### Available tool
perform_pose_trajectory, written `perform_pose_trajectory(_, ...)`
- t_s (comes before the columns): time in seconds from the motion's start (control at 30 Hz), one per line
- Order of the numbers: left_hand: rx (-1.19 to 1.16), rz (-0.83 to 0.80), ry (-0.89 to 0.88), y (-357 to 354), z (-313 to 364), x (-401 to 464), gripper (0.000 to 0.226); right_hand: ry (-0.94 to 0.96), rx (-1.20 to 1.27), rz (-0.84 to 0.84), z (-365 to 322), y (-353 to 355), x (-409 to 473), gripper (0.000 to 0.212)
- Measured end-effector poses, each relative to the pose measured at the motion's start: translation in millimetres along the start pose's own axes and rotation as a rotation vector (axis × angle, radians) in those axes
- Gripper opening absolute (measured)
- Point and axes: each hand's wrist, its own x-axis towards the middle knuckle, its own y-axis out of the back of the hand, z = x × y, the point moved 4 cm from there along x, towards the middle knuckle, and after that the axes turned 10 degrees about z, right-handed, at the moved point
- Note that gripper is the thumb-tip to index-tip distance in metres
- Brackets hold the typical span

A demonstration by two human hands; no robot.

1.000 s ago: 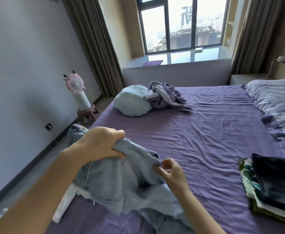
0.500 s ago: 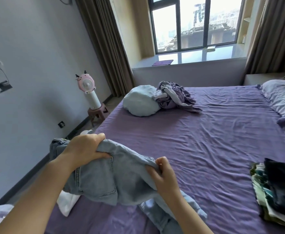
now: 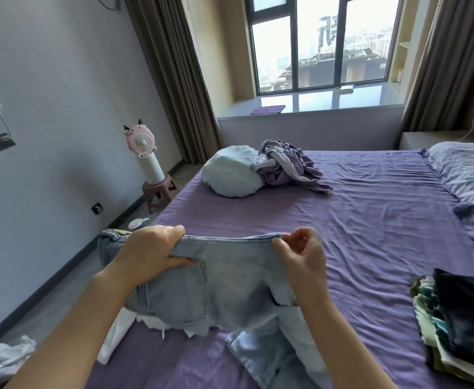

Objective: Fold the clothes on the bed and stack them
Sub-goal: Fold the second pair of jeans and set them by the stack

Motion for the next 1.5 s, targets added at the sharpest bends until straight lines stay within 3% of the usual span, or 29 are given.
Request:
perform_pose_trajectory(0.1, -0.012, 0.040, 0.018, 16, -3, 16, 0.054, 0.278, -0.114, -0.007, -25, -3, 9, 0.031)
perform_pose_trajectory(0.2, 0.002, 0.092, -0.017, 38, 0, 40, 0.056, 0.345, -0.054, -0.039, -42, -7, 22, 0.031)
perform_pose_trajectory(0.43, 0.027, 0.325, -0.085, 98, 26, 96, 0.078, 0.669, -0.150, 0.124, -95, 19, 44, 0.019)
perform_pose_trajectory(0.67, 0.086, 0.435, -0.135, 158, 31, 139, 0.061, 0.853, -0.104, 0.142, -191, 49, 60, 0.013)
perform_pose_trajectory(0.93, 0.284, 0.582, -0.277, 229, 46, 179, 0.069, 0.914, -0.172, 0.164, -248, 73, 71, 0.012)
perform_pose_trajectory(1.1, 0.346, 0.538, -0.359, 247, 79, 198, 0.068, 0.809, -0.248, 0.224, -236, 89, 76, 0.010)
perform_pose_trajectory(1.33, 0.436, 0.462, -0.495, 255, 139, 213, 0.071, 0.688, -0.220, 0.467, -202, 117, 72, 0.005)
perform_pose_trajectory(1.5, 0.414, 0.417, -0.526, 252, 156, 217, 0.075, 0.830, -0.318, 0.428, -213, 143, 62, 0.005)
